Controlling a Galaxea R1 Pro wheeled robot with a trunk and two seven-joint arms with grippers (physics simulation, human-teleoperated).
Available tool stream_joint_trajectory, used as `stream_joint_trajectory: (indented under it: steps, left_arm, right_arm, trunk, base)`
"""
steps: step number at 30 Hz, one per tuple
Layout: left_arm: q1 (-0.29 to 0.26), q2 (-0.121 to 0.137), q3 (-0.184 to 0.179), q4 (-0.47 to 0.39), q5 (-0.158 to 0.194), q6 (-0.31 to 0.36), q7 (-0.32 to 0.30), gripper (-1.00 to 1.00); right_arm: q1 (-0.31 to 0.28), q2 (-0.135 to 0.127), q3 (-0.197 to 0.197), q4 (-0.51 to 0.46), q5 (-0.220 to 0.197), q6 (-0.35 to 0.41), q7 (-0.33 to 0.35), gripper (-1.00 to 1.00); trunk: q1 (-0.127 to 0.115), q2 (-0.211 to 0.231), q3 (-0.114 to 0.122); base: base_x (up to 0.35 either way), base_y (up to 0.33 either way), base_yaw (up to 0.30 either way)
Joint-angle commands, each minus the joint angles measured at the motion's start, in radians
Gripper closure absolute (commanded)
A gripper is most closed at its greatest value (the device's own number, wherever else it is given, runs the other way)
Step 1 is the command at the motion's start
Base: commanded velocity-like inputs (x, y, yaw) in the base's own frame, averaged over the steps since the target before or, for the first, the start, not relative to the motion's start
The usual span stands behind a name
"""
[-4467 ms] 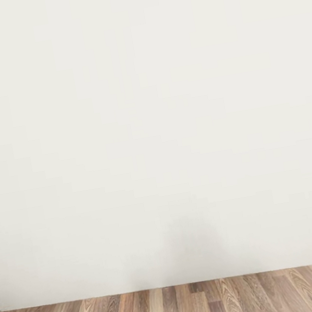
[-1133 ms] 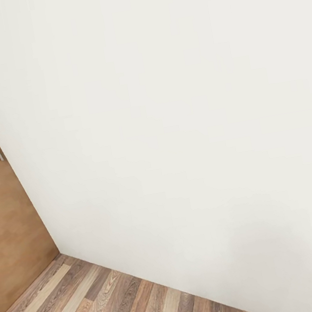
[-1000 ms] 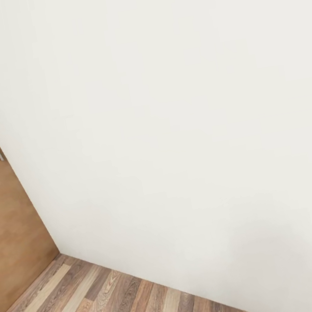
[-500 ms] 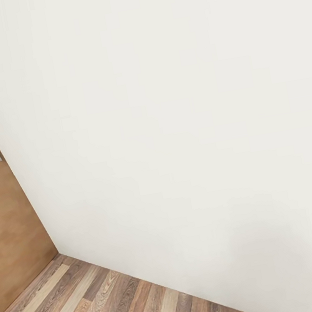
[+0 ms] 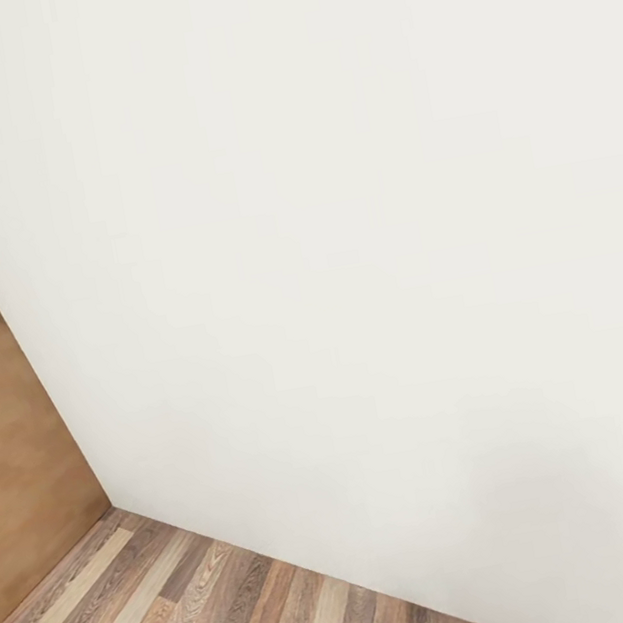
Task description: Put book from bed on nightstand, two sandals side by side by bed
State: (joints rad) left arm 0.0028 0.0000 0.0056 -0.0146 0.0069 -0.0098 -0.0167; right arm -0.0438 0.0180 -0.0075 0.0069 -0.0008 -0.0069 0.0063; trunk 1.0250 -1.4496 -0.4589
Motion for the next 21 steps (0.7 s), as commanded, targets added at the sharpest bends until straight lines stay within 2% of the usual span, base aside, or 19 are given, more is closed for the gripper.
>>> stream_joint_trajectory:
  steps: [1, 18, 21]
  left_arm:
    - [0.000, 0.000, 0.001, -0.001, 0.001, -0.001, -0.002, -1.00]
    - [0.000, 0.002, 0.001, -0.002, 0.001, -0.002, -0.002, -1.00]
    - [0.005, -0.006, -0.007, -0.004, -0.016, 0.006, 0.000, -1.00]
  right_arm:
    - [-0.001, 0.000, -0.001, 0.001, -0.001, -0.001, 0.001, -1.00]
    - [-0.001, -0.006, -0.010, 0.001, -0.005, -0.002, -0.001, -1.00]
    - [-0.011, -0.002, 0.000, 0.005, -0.015, 0.015, 0.010, -1.00]
  trunk:
    - [0.000, 0.000, -0.001]
    - [0.000, 0.000, -0.001]
    - [0.000, 0.000, -0.001]
  base:
    - [0.000, -0.036, 0.000]
    - [0.000, -0.008, 0.000]
    - [0.000, 0.000, 0.000]
